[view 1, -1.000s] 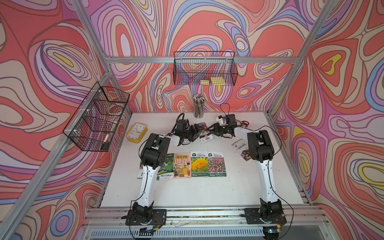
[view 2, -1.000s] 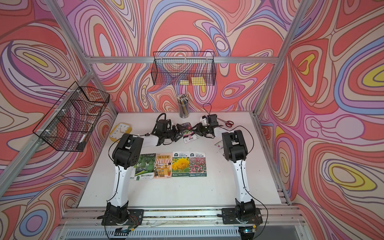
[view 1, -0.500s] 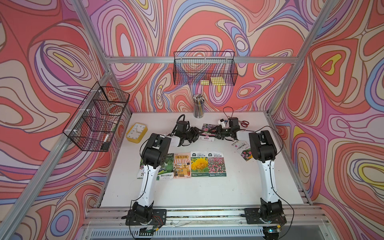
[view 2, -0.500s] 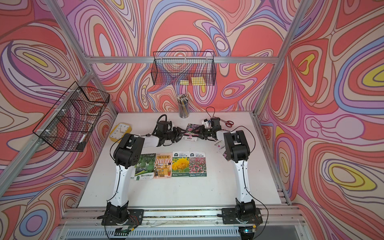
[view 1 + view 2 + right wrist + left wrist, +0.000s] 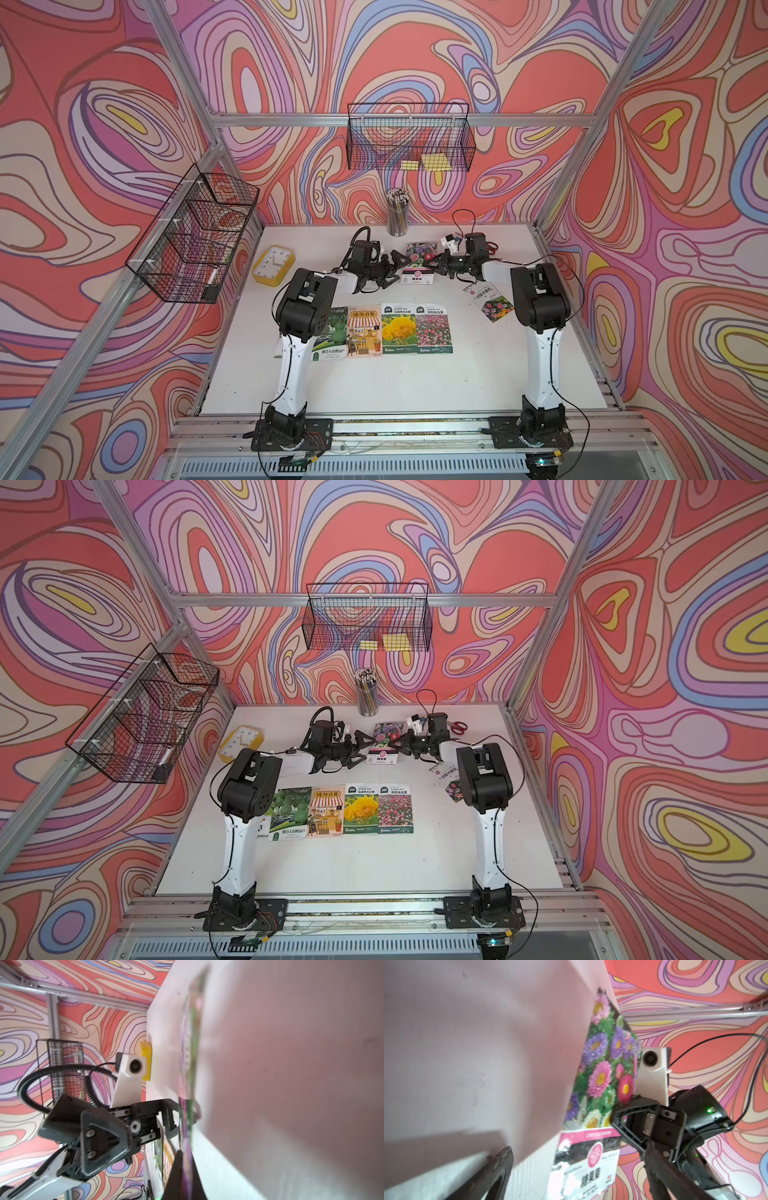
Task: Arrange the seed packets in a row
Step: Pick up the seed packet from the center of the board, then place the seed packet at the center of the board.
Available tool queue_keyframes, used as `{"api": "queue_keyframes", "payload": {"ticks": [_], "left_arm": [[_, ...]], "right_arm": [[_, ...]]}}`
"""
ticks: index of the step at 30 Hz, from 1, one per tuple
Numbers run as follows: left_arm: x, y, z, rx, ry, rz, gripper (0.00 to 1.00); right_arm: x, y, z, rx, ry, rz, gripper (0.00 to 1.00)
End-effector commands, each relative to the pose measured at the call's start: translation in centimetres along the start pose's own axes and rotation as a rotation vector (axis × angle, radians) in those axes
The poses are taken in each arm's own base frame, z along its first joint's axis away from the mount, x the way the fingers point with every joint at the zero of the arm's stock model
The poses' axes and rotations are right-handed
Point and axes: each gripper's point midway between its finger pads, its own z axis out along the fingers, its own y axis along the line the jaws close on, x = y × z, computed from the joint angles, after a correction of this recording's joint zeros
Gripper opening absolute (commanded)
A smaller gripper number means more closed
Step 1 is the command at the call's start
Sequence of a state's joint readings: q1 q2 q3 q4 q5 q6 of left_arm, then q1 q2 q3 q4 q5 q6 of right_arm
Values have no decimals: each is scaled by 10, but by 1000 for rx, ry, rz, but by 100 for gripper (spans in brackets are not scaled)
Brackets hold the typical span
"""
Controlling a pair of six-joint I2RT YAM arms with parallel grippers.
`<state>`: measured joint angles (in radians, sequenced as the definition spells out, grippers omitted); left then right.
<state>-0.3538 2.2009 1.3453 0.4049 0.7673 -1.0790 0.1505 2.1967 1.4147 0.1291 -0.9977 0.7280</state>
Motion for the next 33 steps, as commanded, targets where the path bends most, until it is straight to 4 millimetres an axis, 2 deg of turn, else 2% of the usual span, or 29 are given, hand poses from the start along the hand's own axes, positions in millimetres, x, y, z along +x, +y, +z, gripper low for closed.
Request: {"api": "queue_keyframes", "payload": {"ticks": [1, 4, 11, 17, 21, 23, 24, 26, 27, 28, 29, 30, 33], "left_arm": [[12, -28, -17, 60, 27, 115, 99], [20, -40, -26, 90, 45, 155, 99], [34, -80, -39, 255, 71, 194, 75], [56, -97, -34, 273, 130, 231, 56], [63, -99, -32, 280, 144, 228, 27], [65, -100, -34, 285, 143, 223, 13], [67, -101, -34, 289, 146, 223, 0], [68, -103, -35, 290, 137, 224, 0], [69, -104, -34, 288, 135, 225, 0], [71, -104, -34, 285, 134, 223, 0], [74, -104, -33, 278, 130, 221, 0], [77, -104, -32, 268, 124, 217, 0], [89, -100, -27, 215, 100, 194, 0]], "right_arm": [[9, 43, -20, -74, 2, -131, 0], [24, 59, -33, -86, -4, -151, 0], [51, 75, -50, -88, -2, -156, 0], [62, 81, -56, -87, -4, -161, 0], [64, 80, -57, -74, -7, -158, 0], [65, 90, -63, -80, -17, -181, 0], [65, 91, -64, -77, -17, -184, 0], [66, 91, -65, -64, -23, -185, 0], [65, 88, -66, -41, -29, -180, 11], [63, 84, -67, -6, -45, -174, 27], [61, 75, -70, 59, -68, -163, 41], [58, 64, -75, 143, -102, -150, 51], [56, 27, -98, 405, -182, -81, 62]]}}
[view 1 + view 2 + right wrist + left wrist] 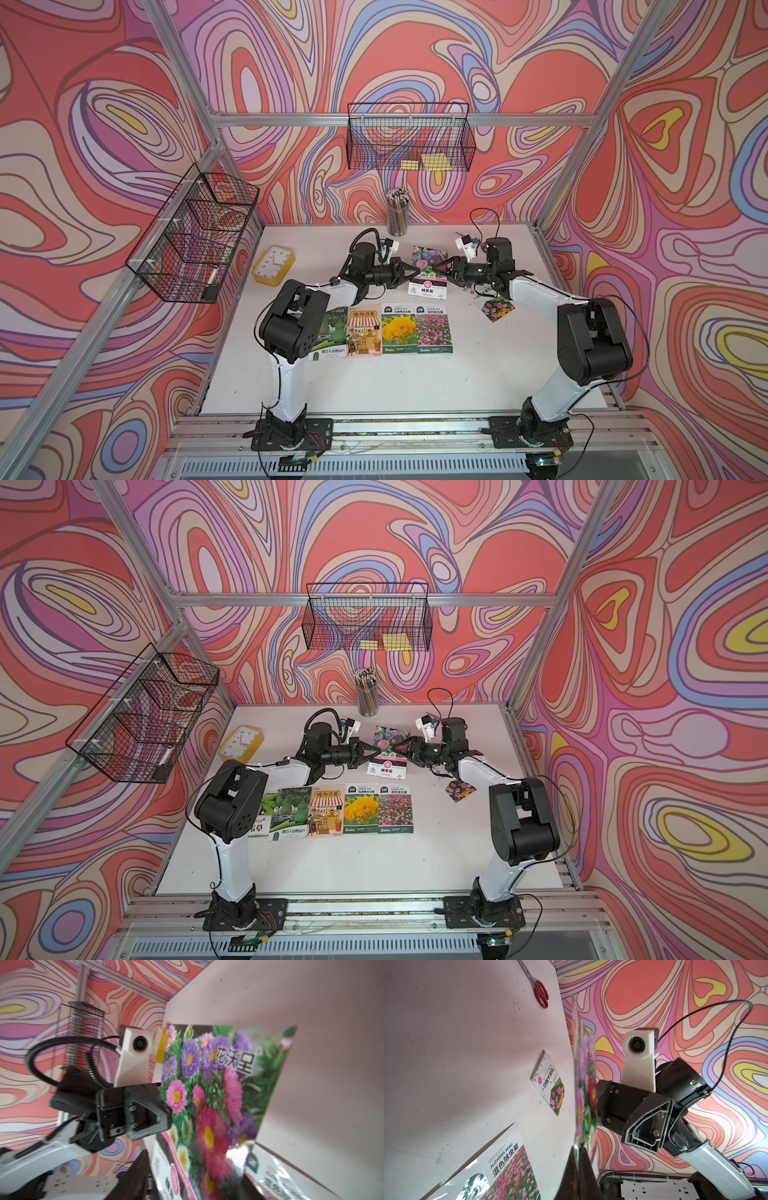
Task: Arrange the seed packets in a row
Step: Place the seed packet at the center of the board.
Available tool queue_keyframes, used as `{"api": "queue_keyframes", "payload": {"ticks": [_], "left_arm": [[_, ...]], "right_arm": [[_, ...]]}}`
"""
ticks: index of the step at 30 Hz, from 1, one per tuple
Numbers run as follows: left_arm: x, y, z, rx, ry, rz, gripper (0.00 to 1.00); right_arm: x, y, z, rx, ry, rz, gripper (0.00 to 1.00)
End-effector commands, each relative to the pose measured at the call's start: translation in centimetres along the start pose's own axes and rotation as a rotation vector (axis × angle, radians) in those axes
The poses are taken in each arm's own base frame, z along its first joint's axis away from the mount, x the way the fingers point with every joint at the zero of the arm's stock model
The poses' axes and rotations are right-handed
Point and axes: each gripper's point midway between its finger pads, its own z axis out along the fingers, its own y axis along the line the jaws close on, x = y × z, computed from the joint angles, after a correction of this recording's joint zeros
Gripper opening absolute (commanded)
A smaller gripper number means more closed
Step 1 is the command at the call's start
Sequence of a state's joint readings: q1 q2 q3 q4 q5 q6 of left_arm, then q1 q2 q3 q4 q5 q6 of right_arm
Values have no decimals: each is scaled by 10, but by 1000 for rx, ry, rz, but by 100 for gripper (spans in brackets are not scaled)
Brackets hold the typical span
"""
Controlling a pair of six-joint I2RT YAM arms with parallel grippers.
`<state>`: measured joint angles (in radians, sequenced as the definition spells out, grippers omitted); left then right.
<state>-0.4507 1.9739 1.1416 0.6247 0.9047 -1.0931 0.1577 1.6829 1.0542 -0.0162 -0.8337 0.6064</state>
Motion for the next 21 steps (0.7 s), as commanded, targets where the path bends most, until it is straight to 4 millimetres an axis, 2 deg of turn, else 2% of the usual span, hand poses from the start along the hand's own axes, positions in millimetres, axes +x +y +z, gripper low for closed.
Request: {"api": "queue_keyframes", "payload": {"ticks": [1, 3, 6, 11, 14, 16, 21], "left_arm": [[14, -9, 7, -44, -34, -5, 0], [29, -6, 14, -91, -43, -21, 0], [41, 1, 14, -149, -87, -41, 0], [44, 3, 6, -175, -161, -57, 0], [52, -1, 11, -172, -161, -49, 0], [61, -1, 21, -169, -138, -48, 0], [83, -1, 52, -150, -80, -56, 0]], "right_arm": [[3, -54, -27, 358, -77, 63, 63], [10, -76, -46, 479, -111, 124, 65], [23, -102, -75, 572, -166, 227, 68], [49, -139, -111, 682, -234, 357, 68], [56, -158, -130, 700, -298, 431, 68], [56, -166, -138, 721, -311, 456, 68], [52, -180, -136, 735, -313, 481, 68]]}}
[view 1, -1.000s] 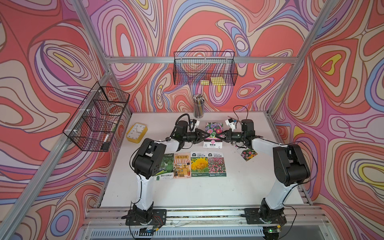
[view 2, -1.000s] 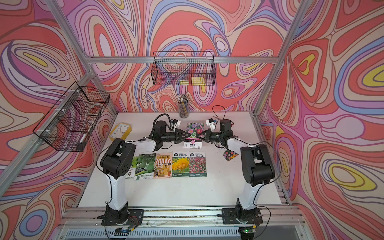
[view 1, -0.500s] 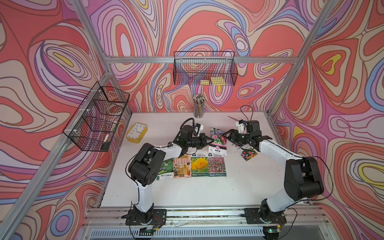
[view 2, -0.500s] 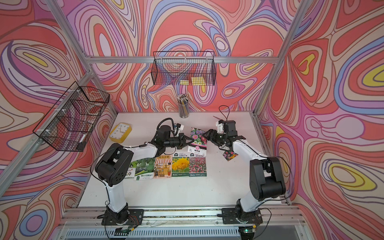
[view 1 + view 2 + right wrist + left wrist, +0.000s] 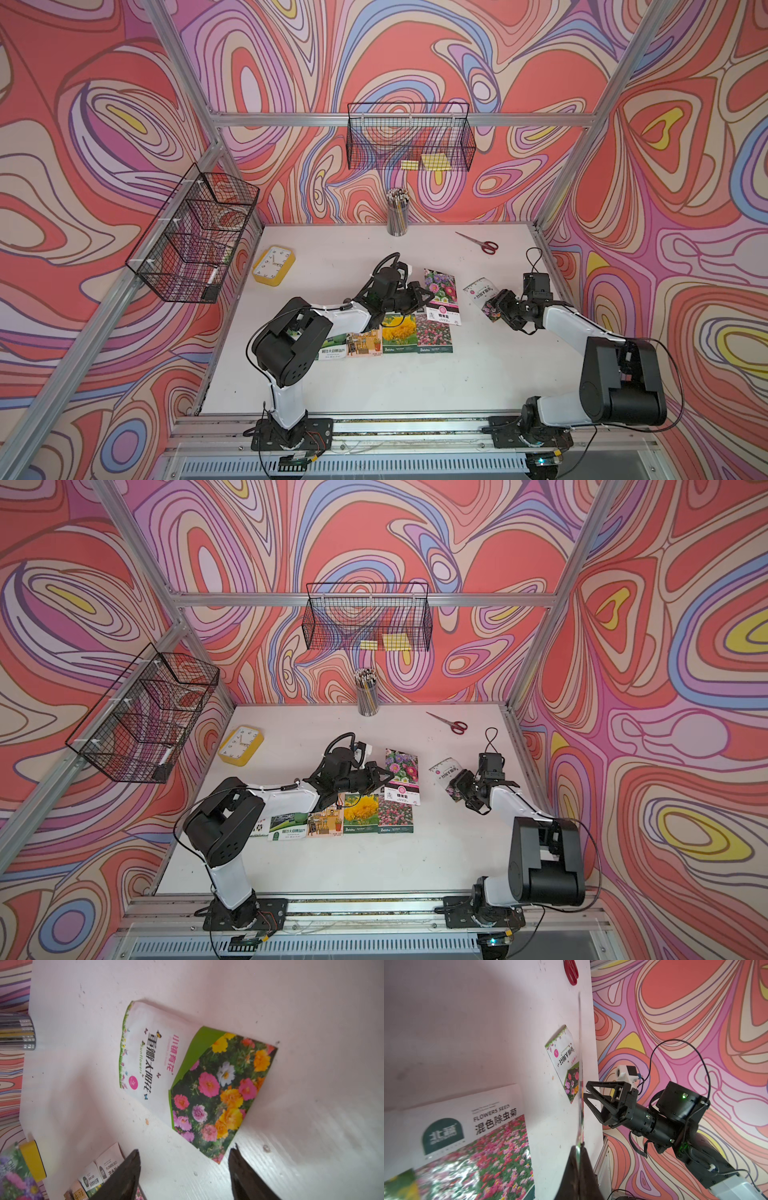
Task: Arrange the seed packets in a row
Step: Place the seed packet at the center of the board.
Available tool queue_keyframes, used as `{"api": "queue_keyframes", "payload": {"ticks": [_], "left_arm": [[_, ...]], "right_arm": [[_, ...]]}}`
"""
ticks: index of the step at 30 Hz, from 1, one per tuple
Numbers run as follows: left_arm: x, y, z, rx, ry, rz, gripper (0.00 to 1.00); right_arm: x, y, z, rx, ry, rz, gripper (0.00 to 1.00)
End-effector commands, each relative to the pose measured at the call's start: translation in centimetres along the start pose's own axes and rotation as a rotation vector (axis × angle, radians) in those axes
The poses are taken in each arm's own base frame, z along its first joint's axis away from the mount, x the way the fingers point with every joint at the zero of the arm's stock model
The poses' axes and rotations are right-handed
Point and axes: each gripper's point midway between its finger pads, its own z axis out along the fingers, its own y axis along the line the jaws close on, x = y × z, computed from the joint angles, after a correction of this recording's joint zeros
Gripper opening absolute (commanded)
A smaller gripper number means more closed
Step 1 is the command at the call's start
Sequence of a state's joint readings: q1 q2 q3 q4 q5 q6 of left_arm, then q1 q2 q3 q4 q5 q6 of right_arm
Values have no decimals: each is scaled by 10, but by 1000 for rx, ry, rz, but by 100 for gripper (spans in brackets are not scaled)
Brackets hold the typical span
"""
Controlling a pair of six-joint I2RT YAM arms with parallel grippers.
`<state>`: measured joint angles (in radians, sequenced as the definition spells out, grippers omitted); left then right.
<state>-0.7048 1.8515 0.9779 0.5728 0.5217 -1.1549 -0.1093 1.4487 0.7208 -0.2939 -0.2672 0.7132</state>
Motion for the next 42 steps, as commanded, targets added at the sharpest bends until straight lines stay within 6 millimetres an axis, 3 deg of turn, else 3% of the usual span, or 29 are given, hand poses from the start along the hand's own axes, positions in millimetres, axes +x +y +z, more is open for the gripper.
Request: {"api": "queue_keyframes", "payload": {"ticks": [1, 6, 14, 18, 21, 25, 32, 37, 42], "left_arm": [[7, -6, 19, 26, 12, -3, 0], [16, 1, 30, 13, 32, -5, 0], [20, 4, 35, 2, 40, -13, 0], [23, 8, 41, 8, 40, -35, 0], [25, 12, 46, 19, 32, -58, 0], [28, 17, 54, 26, 20, -89, 0], [49, 27, 71, -64, 6, -147, 0], [66, 49, 79, -170, 20, -193, 0], [71, 60, 80, -228, 31, -212, 0]], "right_arm": [[-13, 0, 6, 4, -36, 19, 68], [-18, 2, 28, -27, -17, 39, 68], [-42, 29, 67, -140, 2, 88, 67], [-58, 59, 83, -256, 34, 104, 66], [-70, 84, 69, -327, 26, 81, 67], [-68, 96, 25, -335, -16, -38, 70], [-19, 72, -34, -303, -26, -137, 71], [8, 71, -69, -367, -33, -139, 72], [38, 64, -62, -431, 65, -72, 73]]}}
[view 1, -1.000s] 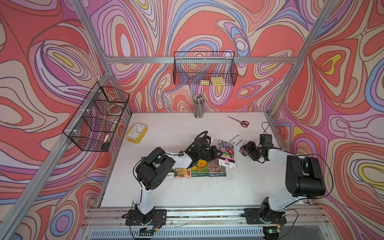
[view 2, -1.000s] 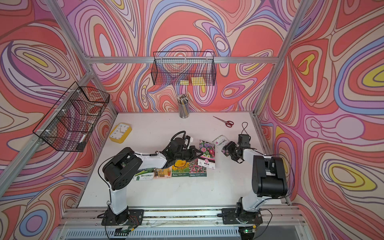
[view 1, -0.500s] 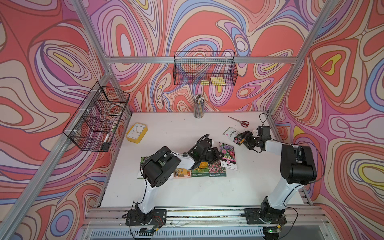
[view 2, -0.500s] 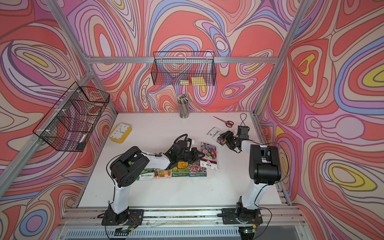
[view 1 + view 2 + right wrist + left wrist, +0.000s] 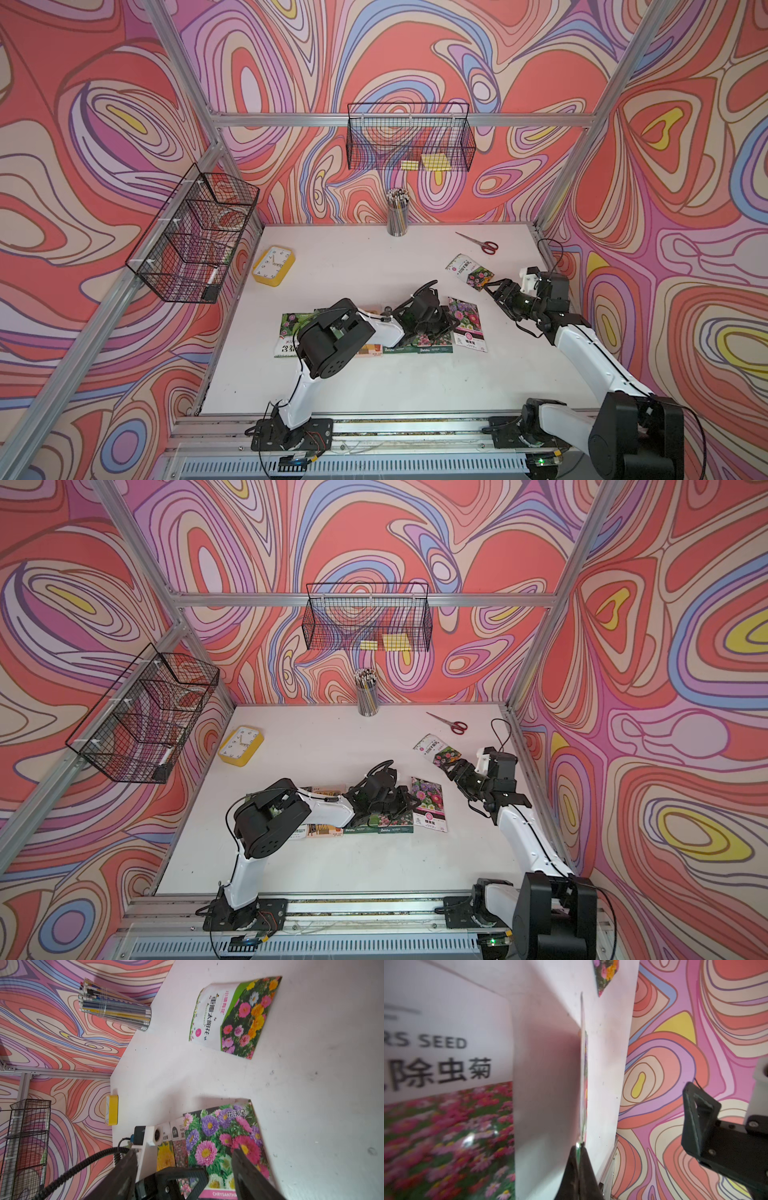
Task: Arrange the seed packets in a row
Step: Place the seed packet at the center of the board.
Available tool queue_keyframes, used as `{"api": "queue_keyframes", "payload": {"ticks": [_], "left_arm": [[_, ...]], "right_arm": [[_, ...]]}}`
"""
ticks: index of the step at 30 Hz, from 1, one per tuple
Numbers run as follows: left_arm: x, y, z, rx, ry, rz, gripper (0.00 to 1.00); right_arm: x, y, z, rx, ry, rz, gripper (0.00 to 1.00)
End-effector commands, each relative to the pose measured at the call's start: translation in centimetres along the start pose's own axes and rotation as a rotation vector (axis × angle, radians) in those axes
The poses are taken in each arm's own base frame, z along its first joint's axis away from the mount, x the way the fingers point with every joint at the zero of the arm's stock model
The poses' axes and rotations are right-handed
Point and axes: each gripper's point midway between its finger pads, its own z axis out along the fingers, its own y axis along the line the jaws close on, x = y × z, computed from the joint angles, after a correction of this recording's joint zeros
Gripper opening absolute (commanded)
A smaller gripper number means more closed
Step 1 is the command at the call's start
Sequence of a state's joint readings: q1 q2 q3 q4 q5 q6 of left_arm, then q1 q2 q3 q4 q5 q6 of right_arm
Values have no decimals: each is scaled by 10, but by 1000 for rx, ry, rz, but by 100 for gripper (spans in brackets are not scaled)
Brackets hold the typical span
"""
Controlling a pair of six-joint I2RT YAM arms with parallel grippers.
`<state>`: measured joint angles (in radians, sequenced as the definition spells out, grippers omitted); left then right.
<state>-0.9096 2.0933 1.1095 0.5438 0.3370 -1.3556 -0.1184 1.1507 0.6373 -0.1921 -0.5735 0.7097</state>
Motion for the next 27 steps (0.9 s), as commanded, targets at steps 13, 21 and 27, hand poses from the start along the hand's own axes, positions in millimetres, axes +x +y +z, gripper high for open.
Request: {"api": "queue_keyframes", "payload": {"ticks": [13, 21, 27], "left_arm": [[6, 20, 19, -126, 7, -45, 0], [8, 20, 21, -128, 13, -45, 0], [9, 15, 24, -117, 28, -30, 0]], "right_arm": [[60, -29, 26, -91, 155, 188, 72], [78, -43, 47, -40, 201, 204, 72], [88, -63, 59, 32, 217, 210, 71]]}}
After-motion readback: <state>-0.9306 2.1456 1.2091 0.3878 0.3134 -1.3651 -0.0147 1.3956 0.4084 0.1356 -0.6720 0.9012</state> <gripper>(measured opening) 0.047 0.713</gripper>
